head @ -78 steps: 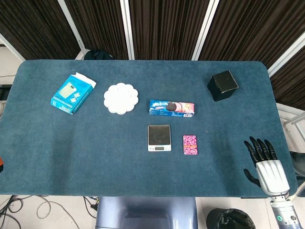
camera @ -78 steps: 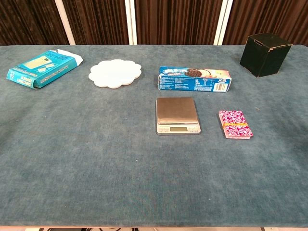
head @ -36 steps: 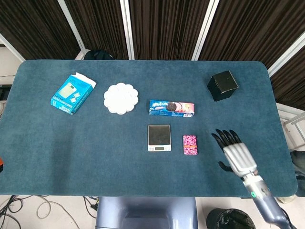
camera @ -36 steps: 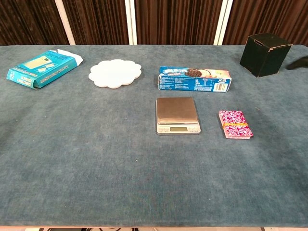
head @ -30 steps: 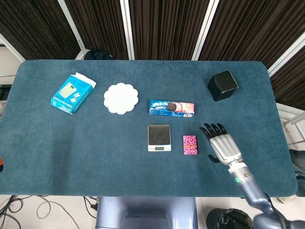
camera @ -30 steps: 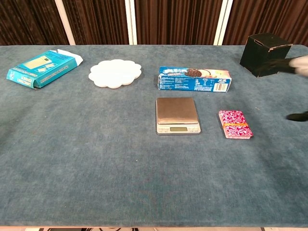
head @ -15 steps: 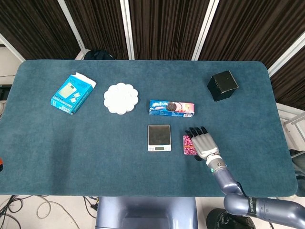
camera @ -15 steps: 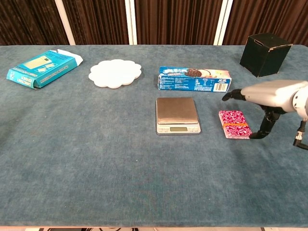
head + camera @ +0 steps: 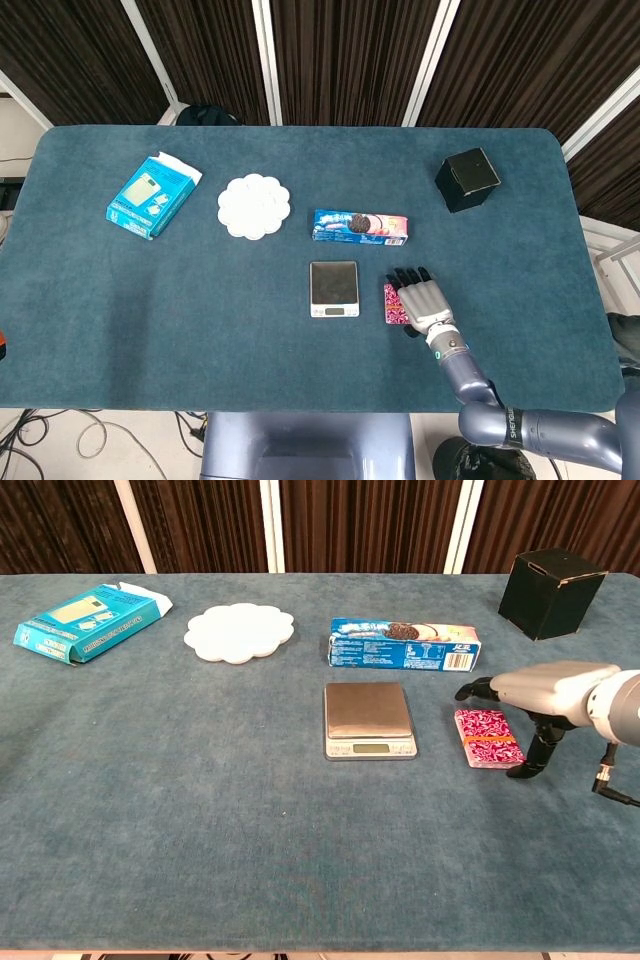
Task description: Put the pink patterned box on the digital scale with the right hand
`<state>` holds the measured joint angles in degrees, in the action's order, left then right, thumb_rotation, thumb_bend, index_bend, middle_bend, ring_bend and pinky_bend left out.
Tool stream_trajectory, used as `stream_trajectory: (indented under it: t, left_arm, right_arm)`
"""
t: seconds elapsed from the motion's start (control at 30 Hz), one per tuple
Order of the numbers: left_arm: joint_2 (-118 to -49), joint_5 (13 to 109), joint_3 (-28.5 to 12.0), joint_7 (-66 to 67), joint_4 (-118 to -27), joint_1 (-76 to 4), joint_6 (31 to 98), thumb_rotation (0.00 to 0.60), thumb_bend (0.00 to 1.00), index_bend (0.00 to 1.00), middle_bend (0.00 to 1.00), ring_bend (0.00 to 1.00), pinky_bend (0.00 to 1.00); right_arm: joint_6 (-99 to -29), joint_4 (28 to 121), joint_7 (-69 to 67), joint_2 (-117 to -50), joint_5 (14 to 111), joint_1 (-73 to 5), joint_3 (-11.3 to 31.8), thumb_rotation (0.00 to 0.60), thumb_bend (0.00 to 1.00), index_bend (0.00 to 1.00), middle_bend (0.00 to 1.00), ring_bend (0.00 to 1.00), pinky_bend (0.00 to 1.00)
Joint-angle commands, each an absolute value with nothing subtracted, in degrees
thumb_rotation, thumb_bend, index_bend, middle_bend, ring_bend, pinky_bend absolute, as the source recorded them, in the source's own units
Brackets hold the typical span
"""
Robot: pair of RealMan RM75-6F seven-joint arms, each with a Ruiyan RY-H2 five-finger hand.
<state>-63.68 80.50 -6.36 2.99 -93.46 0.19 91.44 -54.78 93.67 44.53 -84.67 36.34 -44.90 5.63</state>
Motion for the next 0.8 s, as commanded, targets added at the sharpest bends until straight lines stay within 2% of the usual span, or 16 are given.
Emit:
stream_trajectory:
  t: [0.03, 0.17, 0.3, 0.57, 0.8]
  left_arm:
    - [-63.7, 80.5, -6.4, 2.9, -93.5, 0.2, 91.4, 0.600, 0.66, 0.08, 0.00, 0.00, 0.00]
    - [-63.6, 80.5, -6.4, 2.8, -93.5, 0.2, 91.4, 0.600, 0.66, 0.08, 0.00, 0.00, 0.00]
    - [-63.6, 80.5, -6.3, 2.9, -93.5, 0.2, 91.4, 0.600, 0.66, 0.08, 0.00, 0.00, 0.00]
    - [-63.6, 80.4, -6.3, 3.0, -93.7, 0.2, 91.4, 0.600, 0.66, 0.08, 0.00, 0.00, 0.00]
    - [-63.7, 80.4, -6.4, 2.9, -93.8, 0.2, 91.4, 0.600, 0.66, 0.08, 0.00, 0.00, 0.00]
  right_arm:
    - [-55.0, 93.2, 44.2, -85.0, 35.9, -45.2, 5.5, 0.600, 0.32, 0.00, 0.12, 0.03, 0.00]
    - [-55.9, 92.4, 42.8, -85.7, 36.8, -45.1, 5.4, 0.600, 0.32, 0.00, 0.27, 0.14, 0.00]
    - [-56.5, 91.5, 42.1, -86.3, 37.2, -45.0, 5.1, 0.600, 0.32, 0.00, 0.37, 0.22, 0.00]
    - [-57.4, 92.6, 41.5, -85.8, 38.5, -45.2, 5.0, 0.600, 0.32, 0.00, 0.44, 0.26, 0.00]
    - [-60.3, 98.2, 43.8, -83.6, 39.1, -47.2, 7.2, 0.600, 0.32, 0.00, 0.44, 0.26, 0.00]
